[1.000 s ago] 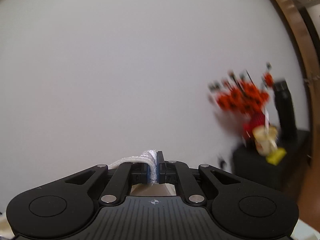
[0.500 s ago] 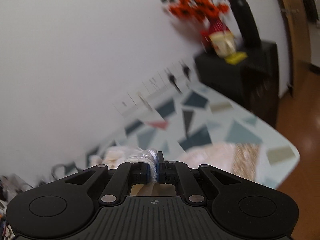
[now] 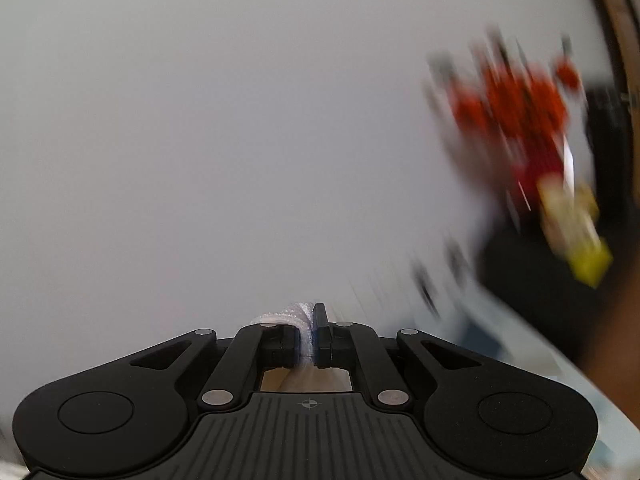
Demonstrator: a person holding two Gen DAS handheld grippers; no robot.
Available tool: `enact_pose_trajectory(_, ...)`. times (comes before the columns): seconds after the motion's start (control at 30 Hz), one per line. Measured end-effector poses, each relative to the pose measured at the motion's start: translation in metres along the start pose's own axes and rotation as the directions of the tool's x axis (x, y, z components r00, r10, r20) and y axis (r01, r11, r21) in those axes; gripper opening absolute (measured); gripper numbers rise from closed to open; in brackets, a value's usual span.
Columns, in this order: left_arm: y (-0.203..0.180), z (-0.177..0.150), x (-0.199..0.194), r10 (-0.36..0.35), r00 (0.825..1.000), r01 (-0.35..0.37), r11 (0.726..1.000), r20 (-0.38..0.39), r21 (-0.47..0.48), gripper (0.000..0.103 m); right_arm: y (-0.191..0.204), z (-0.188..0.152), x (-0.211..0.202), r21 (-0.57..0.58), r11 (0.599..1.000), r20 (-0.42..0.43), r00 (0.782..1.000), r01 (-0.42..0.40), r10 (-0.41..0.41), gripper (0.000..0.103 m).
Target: Fold clothes
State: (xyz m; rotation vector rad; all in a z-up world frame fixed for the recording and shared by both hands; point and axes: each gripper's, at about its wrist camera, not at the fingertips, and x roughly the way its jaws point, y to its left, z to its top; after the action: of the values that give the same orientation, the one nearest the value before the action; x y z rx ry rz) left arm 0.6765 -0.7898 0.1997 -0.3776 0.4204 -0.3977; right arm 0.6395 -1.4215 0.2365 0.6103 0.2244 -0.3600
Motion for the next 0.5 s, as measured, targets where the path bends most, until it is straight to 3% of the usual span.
enact_pose_trajectory(0.03,-0.011,0.032,-0.007,-0.030,0.997,0.031,0.999,0.072,-0.011,0.006,0.016,0.022,-0.006,0.020,0.999,0.063,0.997,-0.045,0.043,0.005)
enact_pose_trajectory(0.1,-0.029,0.062,-0.025,-0.066,0.988,0.062,0.997,0.140,0.036,0.006,0.039,0.047,-0.025,-0.006,0.995,0.156,0.983,-0.097,0.096,0.005)
enact_pose_trajectory(0.2,-0.039,0.052,-0.046,-0.071,0.981,0.044,0.988,0.179,0.148,0.006,0.042,0.047,-0.044,-0.039,0.988,0.165,0.974,-0.149,0.153,0.005)
enact_pose_trajectory(0.3,-0.018,0.003,-0.049,-0.085,0.993,0.070,0.985,0.086,0.161,0.006,0.017,0.015,-0.043,-0.062,0.989,0.077,0.987,-0.137,0.142,0.005)
enact_pose_trajectory(0.37,0.006,-0.044,-0.046,-0.068,0.997,0.070,0.988,-0.019,0.135,0.006,-0.018,-0.024,-0.035,-0.042,0.995,-0.019,0.996,-0.091,0.090,0.005)
enact_pose_trajectory(0.5,0.056,-0.154,-0.055,0.006,0.982,0.019,0.991,-0.189,0.129,0.006,-0.099,-0.113,-0.034,-0.024,0.999,-0.161,0.986,0.048,-0.052,0.005)
